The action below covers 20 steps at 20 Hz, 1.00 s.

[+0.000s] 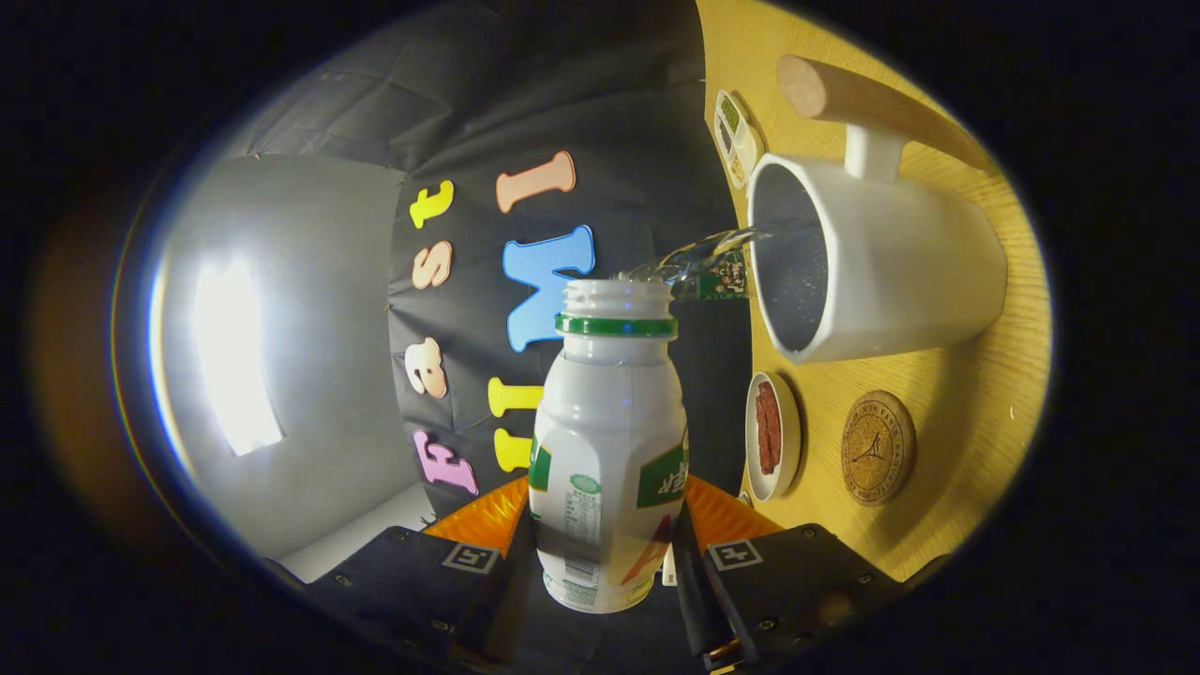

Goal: Take the bottle from table, then pour the juice into the cup, finally place the bottle on the coaster

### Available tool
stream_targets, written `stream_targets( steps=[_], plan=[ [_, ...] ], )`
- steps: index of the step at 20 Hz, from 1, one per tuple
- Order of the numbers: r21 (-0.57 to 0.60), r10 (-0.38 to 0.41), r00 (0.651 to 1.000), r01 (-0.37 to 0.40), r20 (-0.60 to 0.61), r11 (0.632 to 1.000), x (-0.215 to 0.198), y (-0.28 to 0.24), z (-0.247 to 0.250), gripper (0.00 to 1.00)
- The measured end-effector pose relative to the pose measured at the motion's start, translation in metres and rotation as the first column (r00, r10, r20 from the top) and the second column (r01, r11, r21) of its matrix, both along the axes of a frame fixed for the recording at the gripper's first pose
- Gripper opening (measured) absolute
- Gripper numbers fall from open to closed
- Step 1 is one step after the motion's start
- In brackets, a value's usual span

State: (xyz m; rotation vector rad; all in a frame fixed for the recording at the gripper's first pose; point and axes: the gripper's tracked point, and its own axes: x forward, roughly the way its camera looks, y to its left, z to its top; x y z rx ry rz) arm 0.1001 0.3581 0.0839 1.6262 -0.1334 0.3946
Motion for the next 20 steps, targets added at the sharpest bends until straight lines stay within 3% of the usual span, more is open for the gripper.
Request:
stream_targets(
  steps=[20],
  plan=[
    [0.036, 0.006, 1.0, -0.006, 0.006, 0.999, -0.0012, 0.0044, 0.0045, 0.66]
  ],
)
